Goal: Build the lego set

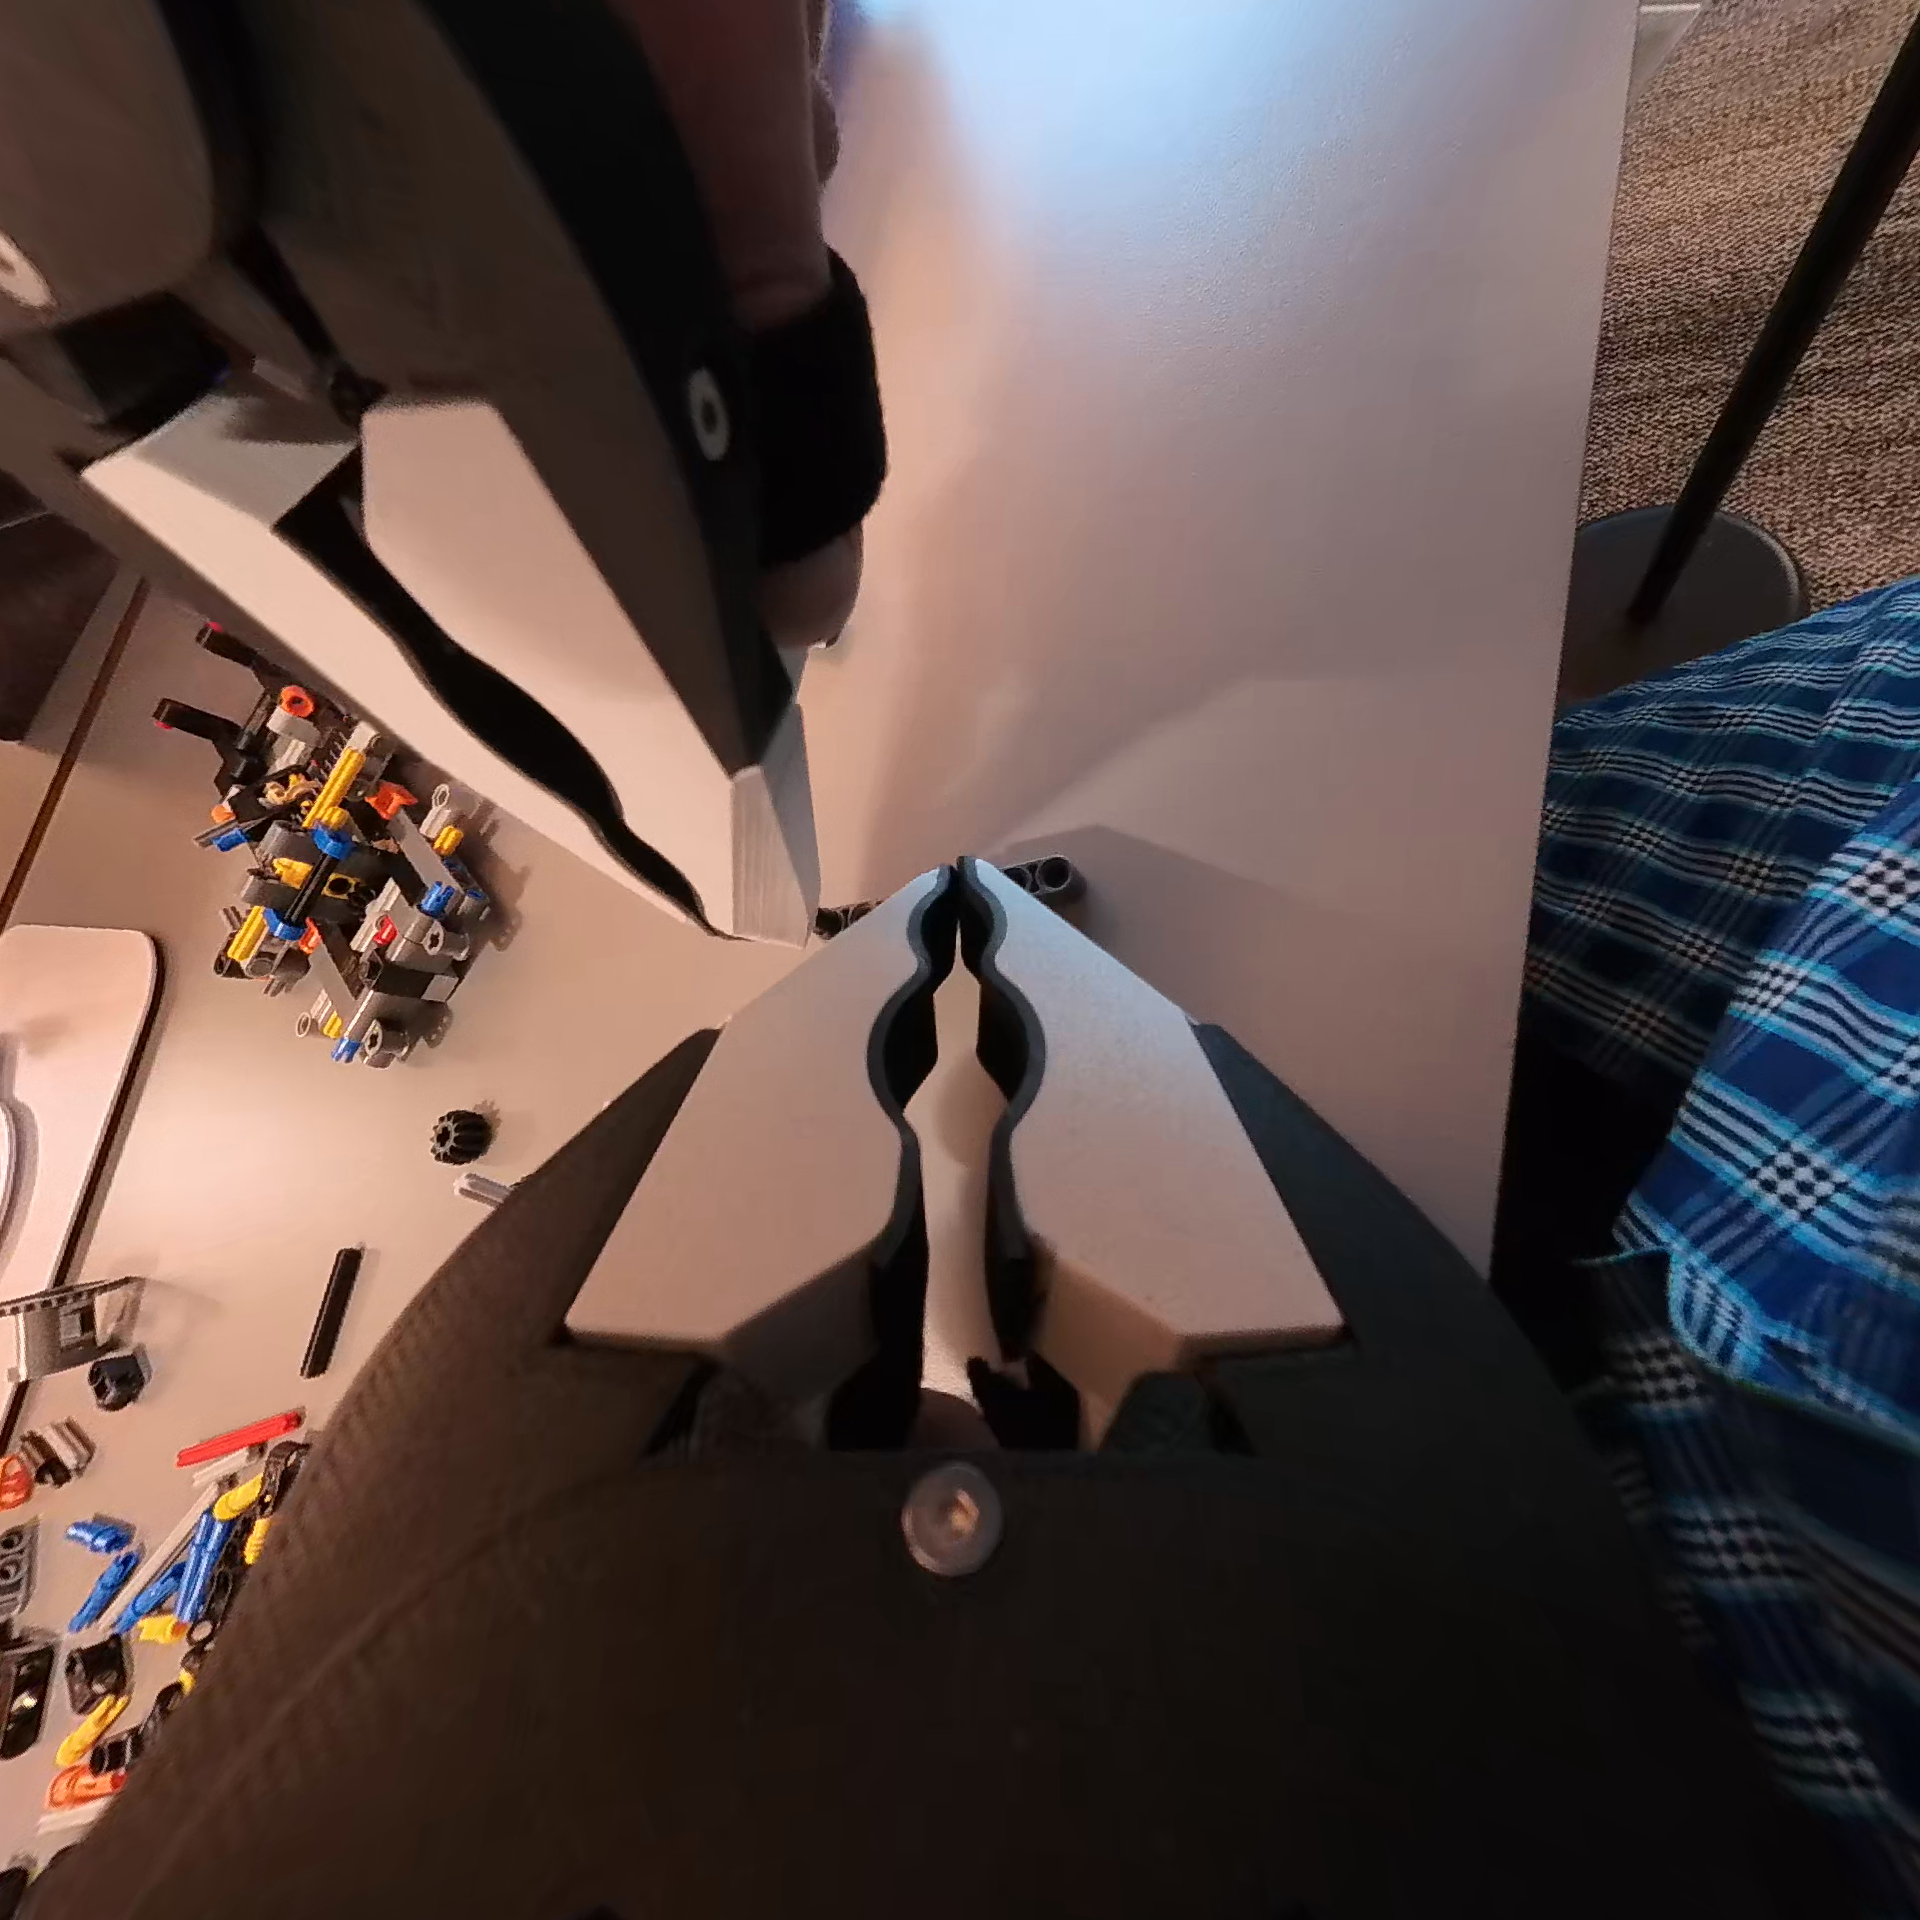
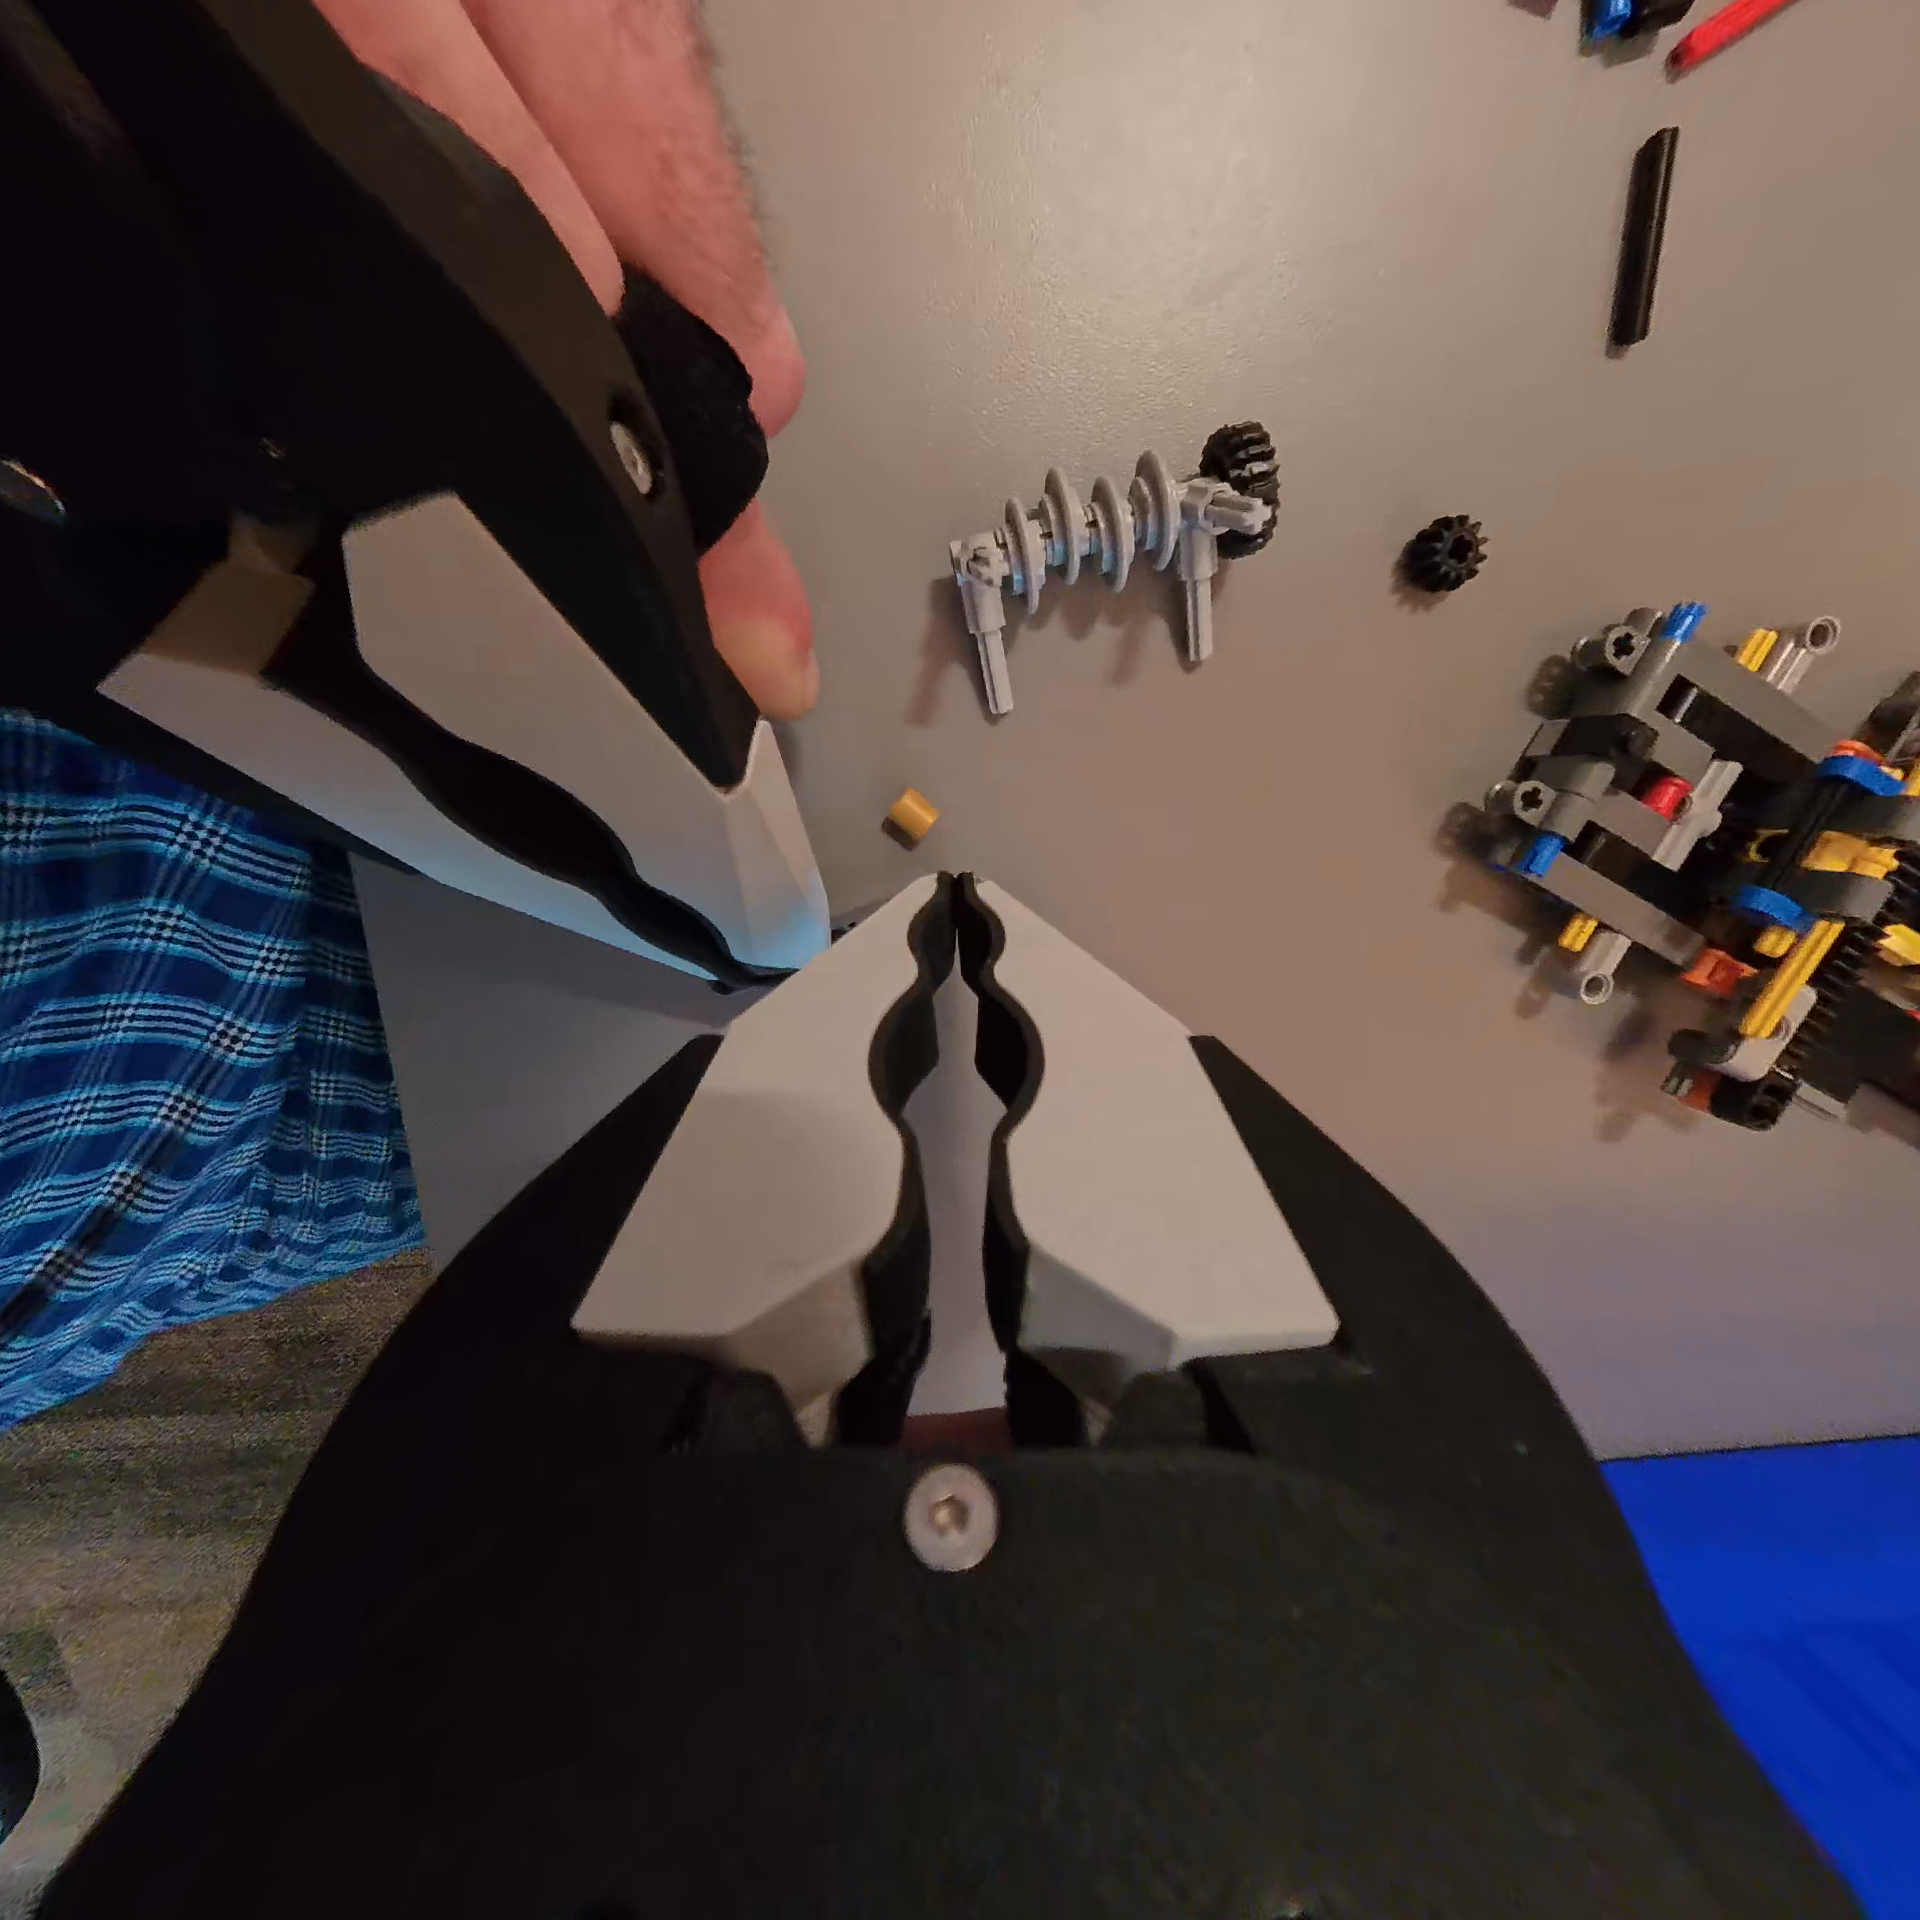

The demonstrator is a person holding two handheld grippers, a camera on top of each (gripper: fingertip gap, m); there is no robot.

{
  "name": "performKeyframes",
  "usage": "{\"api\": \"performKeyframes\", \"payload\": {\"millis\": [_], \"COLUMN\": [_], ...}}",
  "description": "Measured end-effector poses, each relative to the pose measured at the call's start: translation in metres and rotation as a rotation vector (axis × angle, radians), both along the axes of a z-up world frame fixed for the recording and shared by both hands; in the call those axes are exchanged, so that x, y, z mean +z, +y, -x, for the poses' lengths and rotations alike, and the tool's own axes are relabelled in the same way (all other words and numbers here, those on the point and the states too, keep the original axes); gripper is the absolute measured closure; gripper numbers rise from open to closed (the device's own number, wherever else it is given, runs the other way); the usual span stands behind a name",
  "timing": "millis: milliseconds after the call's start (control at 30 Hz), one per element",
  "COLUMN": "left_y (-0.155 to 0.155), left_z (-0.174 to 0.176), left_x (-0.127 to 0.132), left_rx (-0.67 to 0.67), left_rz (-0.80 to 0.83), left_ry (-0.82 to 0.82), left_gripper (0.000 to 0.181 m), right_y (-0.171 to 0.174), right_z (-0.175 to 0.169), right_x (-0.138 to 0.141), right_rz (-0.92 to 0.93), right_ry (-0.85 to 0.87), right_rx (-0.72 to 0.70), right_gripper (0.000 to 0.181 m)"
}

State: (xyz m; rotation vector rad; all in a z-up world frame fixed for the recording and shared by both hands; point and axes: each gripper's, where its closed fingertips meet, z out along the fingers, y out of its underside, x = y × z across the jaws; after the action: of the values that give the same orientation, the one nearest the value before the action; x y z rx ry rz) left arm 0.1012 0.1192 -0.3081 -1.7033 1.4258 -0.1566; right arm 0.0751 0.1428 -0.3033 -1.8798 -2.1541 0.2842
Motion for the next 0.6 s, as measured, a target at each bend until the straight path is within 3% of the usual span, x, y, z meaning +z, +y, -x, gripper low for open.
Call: {"api": "performKeyframes", "payload": {"millis": [233,600], "left_y": [0.001,0.001], "left_z": [0.001,0.001], "left_x": [0.000,0.001], "left_rx": [0.001,0.000], "left_rz": [-0.003,-0.003], "left_ry": [0.002,0.001], "left_gripper": [0.181,0.181], "right_y": [0.000,-0.003], "right_z": [0.005,-0.004], "right_x": [0.008,0.000], "right_rz": [0.000,-0.002], "right_ry": [0.078,0.026], "right_rx": [-0.025,-0.004], "right_gripper": [0.181,0.181]}}
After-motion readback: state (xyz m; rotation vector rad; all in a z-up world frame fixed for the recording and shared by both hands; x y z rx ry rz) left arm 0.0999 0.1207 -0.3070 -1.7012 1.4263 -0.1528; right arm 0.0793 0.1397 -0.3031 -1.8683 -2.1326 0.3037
